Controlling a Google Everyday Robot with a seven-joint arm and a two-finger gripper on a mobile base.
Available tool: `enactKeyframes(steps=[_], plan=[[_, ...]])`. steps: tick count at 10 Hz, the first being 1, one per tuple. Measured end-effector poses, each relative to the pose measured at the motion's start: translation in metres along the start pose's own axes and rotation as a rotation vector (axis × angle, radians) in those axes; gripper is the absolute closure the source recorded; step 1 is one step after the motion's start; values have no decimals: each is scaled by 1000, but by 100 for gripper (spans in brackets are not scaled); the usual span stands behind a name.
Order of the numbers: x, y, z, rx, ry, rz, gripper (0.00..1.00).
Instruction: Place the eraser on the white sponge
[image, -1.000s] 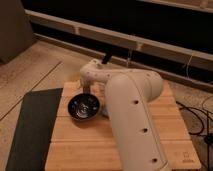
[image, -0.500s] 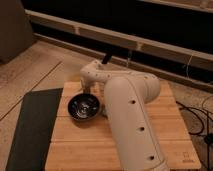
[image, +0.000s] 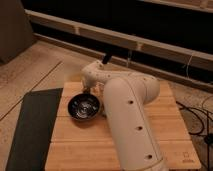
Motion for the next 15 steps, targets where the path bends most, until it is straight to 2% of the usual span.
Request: enactKeyframes(steps=[2, 3, 5, 6, 7, 9, 11, 12, 15], plan=[[0, -1, 0, 1, 1, 3, 97], [-4, -3, -2, 6, -7, 3, 100], [-37, -9, -31, 35, -78, -12, 100], [-56, -7, -52, 43, -126, -30, 100], [-75, -3, -78, 47, -179, -52, 100], [-90, 9, -108, 32, -235, -75, 100], [-85, 27, -128, 14, -251, -96, 100], [-78, 31, -135, 20, -245, -107, 100], [-36, 15, -166, 104, -208, -99, 100]])
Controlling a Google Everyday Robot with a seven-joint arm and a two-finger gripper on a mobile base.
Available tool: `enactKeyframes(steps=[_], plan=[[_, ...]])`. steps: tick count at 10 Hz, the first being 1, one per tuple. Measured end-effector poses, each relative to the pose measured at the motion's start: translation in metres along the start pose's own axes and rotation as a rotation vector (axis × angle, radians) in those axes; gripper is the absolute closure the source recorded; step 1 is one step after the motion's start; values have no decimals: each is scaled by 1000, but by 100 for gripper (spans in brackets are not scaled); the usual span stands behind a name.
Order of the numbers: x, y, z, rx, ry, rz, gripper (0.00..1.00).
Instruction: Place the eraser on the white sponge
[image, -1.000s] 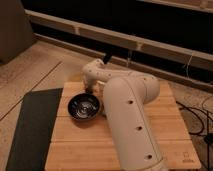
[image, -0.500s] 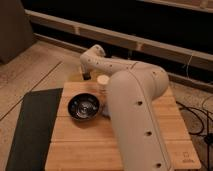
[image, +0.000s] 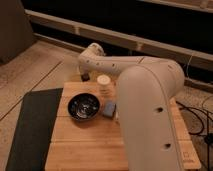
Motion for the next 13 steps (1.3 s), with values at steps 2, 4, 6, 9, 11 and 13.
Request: enactKeyframes(steps=[2, 4, 6, 9, 11, 13], plan=[[21, -17, -24, 56, 11, 41, 100], [45, -23, -33, 80, 26, 91, 100], [72, -14, -37, 80, 43, 144, 100], [106, -16, -48, 104, 54, 224, 100], [125, -22, -62, 131, 41, 278, 100], [139, -28, -64, 148, 46, 330, 100]])
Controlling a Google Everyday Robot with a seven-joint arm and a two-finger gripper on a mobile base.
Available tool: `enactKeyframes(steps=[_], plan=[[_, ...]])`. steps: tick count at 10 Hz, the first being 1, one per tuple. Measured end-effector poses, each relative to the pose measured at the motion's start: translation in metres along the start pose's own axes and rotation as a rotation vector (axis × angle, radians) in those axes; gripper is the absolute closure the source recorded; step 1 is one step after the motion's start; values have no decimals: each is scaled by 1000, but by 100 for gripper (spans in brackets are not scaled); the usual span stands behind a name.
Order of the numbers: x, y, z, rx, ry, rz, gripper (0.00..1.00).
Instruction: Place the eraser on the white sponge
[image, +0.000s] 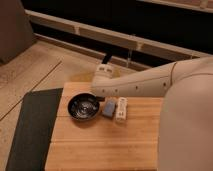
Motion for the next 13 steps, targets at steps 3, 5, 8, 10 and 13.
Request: enactKeyframes(steps=[3, 5, 8, 10, 13], plan=[[0, 5, -1, -6, 0, 12, 100], [0, 5, 0, -6, 0, 12, 100], [-6, 5, 13, -5, 13, 19, 100], [-8, 2, 36, 6, 43, 33, 100], [-4, -11, 52, 15, 70, 91, 100]])
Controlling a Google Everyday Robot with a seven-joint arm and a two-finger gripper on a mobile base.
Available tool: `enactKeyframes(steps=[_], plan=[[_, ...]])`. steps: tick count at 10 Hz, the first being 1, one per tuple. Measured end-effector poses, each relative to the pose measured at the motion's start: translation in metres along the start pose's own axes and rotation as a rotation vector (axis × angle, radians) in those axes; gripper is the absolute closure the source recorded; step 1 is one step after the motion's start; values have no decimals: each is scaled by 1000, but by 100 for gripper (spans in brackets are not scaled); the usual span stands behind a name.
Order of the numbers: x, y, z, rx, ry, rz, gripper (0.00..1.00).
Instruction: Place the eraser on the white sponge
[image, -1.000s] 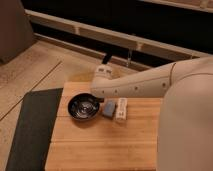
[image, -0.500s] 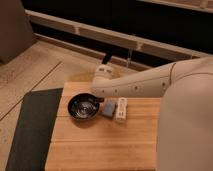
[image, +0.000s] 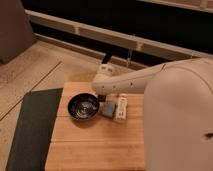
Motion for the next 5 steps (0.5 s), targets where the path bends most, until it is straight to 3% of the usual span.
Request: enactKeyframes(steps=[3, 5], plan=[[6, -9, -1, -11, 0, 52, 100], [8, -4, -1, -16, 1, 48, 100]])
